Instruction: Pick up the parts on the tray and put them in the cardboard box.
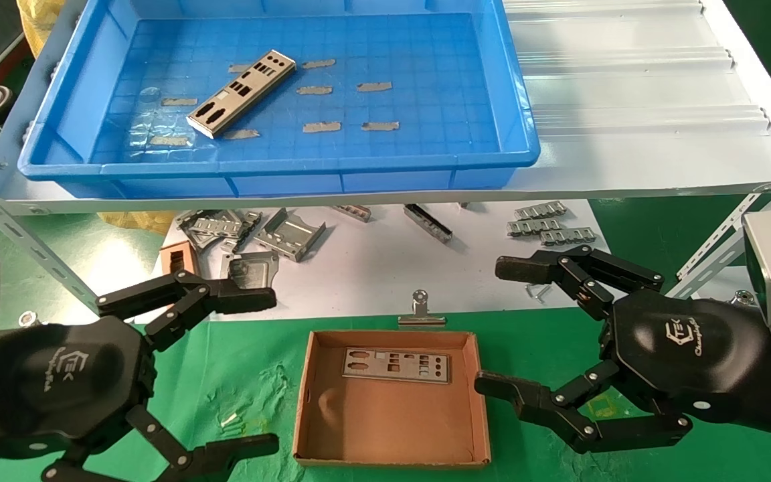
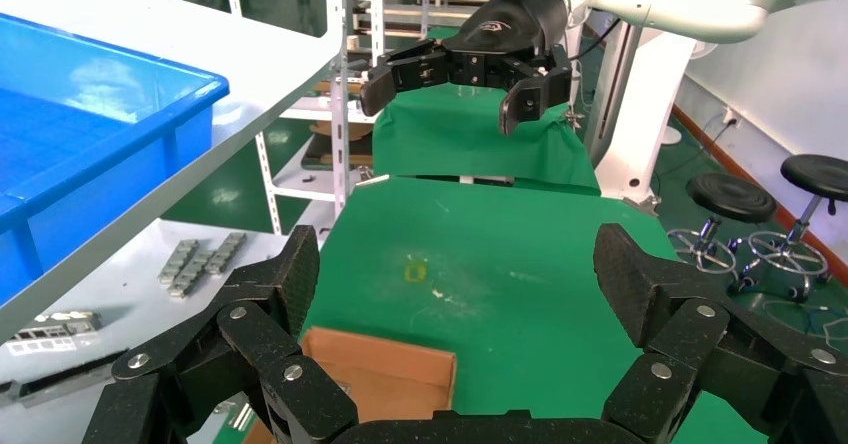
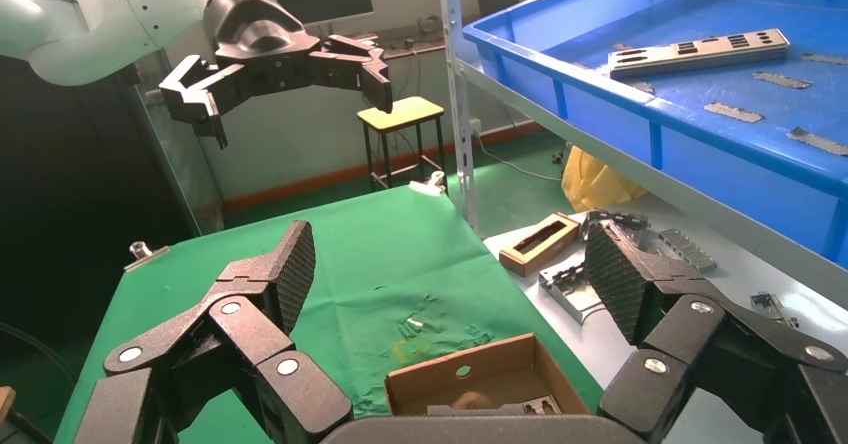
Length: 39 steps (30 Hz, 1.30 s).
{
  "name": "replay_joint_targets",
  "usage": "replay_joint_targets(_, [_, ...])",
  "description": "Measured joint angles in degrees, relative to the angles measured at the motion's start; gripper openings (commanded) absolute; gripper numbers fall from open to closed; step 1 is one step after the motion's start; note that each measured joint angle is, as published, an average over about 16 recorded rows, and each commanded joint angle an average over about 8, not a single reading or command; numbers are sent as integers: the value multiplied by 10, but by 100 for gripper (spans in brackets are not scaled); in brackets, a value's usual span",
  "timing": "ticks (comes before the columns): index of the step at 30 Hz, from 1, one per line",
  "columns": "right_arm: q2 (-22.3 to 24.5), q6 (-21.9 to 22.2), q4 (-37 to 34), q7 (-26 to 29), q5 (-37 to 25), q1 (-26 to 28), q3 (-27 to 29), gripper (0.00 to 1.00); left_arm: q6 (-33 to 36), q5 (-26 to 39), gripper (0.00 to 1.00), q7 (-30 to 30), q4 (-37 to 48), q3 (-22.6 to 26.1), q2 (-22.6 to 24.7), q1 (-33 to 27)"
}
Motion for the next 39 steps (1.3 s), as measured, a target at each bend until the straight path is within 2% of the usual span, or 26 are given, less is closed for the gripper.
replay_joint_targets(39, [0, 0, 0, 0, 0, 0, 0, 100, 0, 0, 100, 0, 0, 0, 0, 0])
